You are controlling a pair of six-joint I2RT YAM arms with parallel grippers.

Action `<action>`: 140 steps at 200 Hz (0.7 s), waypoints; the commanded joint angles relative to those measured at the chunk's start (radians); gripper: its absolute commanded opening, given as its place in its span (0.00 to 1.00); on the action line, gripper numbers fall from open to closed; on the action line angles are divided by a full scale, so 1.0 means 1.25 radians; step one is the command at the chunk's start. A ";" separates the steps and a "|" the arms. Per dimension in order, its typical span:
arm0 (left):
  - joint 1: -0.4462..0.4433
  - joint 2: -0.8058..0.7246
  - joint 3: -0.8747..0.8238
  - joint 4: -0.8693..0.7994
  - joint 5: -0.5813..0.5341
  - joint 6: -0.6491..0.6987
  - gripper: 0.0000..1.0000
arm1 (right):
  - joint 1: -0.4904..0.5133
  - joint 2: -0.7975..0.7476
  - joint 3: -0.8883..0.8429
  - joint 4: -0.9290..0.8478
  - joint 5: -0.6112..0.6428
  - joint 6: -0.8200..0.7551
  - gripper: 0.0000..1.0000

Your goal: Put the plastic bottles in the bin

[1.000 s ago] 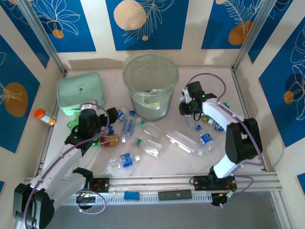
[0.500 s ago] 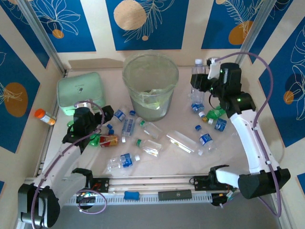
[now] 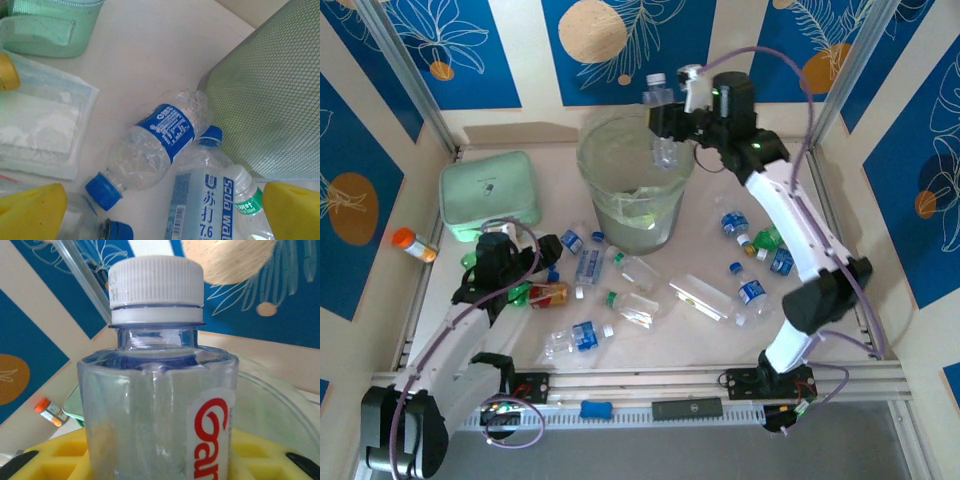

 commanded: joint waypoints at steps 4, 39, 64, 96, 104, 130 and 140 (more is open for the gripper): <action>0.009 -0.035 0.000 -0.042 0.018 0.031 1.00 | 0.043 0.084 0.098 -0.055 0.009 -0.030 0.45; 0.009 -0.056 -0.011 -0.041 0.001 0.037 1.00 | 0.082 0.179 0.176 -0.146 0.049 -0.067 0.45; 0.009 -0.044 -0.013 -0.032 0.006 0.036 1.00 | 0.106 0.221 0.201 -0.213 0.090 -0.094 0.45; 0.009 -0.029 -0.014 -0.023 0.015 0.034 1.00 | 0.126 0.256 0.200 -0.263 0.152 -0.115 0.45; 0.010 -0.028 -0.014 -0.024 0.015 0.034 1.00 | 0.131 0.262 0.199 -0.271 0.170 -0.121 0.45; 0.009 -0.029 -0.014 -0.029 0.015 0.034 1.00 | 0.138 0.273 0.196 -0.281 0.209 -0.135 0.46; 0.009 -0.030 -0.014 -0.029 0.013 0.032 1.00 | 0.140 0.276 0.198 -0.284 0.213 -0.135 0.48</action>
